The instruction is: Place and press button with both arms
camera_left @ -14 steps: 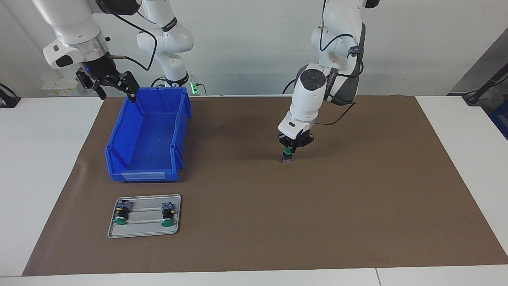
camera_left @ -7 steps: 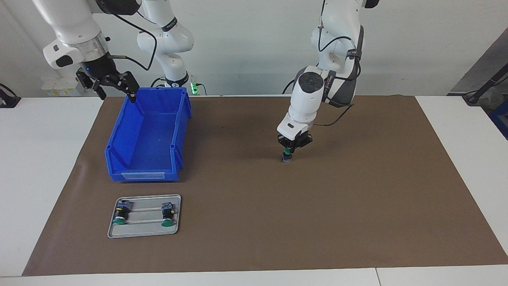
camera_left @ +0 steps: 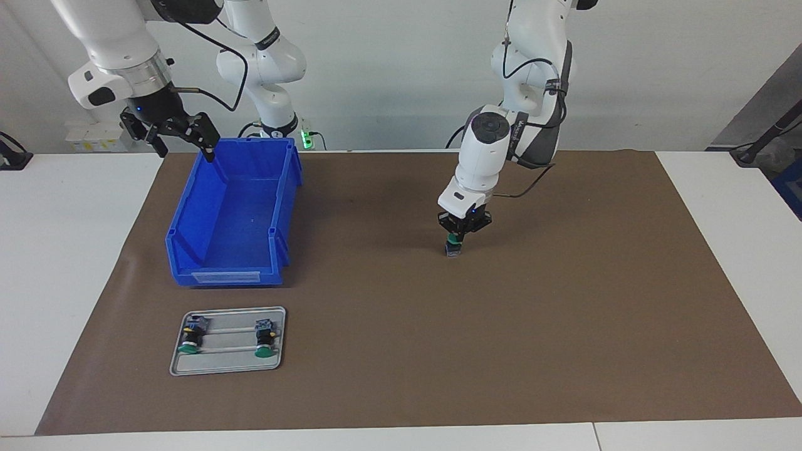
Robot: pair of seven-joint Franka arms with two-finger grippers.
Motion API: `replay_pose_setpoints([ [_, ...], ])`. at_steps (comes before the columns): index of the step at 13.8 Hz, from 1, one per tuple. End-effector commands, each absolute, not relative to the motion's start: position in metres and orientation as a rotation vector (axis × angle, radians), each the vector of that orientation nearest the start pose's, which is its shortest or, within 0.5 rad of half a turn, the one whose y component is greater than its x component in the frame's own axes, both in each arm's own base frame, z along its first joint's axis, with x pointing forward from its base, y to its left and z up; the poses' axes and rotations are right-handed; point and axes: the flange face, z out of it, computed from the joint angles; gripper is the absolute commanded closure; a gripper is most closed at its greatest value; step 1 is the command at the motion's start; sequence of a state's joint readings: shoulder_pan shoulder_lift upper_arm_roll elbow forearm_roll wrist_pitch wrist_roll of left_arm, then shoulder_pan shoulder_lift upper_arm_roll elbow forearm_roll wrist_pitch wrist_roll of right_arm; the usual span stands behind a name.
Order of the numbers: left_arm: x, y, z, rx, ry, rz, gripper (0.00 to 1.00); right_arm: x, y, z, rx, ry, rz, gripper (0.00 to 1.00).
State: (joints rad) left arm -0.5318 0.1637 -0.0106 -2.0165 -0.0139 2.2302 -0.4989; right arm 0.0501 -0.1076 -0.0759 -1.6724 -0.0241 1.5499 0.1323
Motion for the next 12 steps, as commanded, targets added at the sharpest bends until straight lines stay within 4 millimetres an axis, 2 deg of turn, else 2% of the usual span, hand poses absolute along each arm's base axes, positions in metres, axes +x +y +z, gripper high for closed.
replay_pose_setpoints([
  [1, 0.532, -0.301, 0.424, -3.164, 0.002, 0.003, 0.92, 0.514, -0.018, 0.637, -3.135, 0.221, 0.027, 0.0],
  [3, 0.547, -0.28, 0.465, -3.159, -0.023, 0.012, 0.89, 0.514, -0.019, 0.637, -3.135, 0.223, 0.025, 0.0],
  [6, 0.568, -0.231, 0.518, -3.143, -0.001, 0.068, 0.85, 0.514, -0.018, 0.637, -3.135, 0.221, 0.027, 0.0],
  [8, 0.575, -0.175, 0.546, -3.135, 0.046, 0.08, 0.78, 0.514, -0.018, 0.637, -3.135, 0.221, 0.027, 0.0],
  [10, 0.571, -0.118, 0.569, -3.14, 0.088, 0.081, 0.76, 0.514, -0.019, 0.637, -3.135, 0.223, 0.027, 0.0],
  [11, 0.567, -0.103, 0.576, -3.139, 0.086, 0.102, 0.74, 0.514, -0.019, 0.636, -3.135, 0.223, 0.029, 0.0],
  [12, 0.564, -0.085, 0.585, -3.14, 0.053, 0.1, 0.65, 0.514, -0.019, 0.637, -3.135, 0.226, 0.027, 0.0],
])
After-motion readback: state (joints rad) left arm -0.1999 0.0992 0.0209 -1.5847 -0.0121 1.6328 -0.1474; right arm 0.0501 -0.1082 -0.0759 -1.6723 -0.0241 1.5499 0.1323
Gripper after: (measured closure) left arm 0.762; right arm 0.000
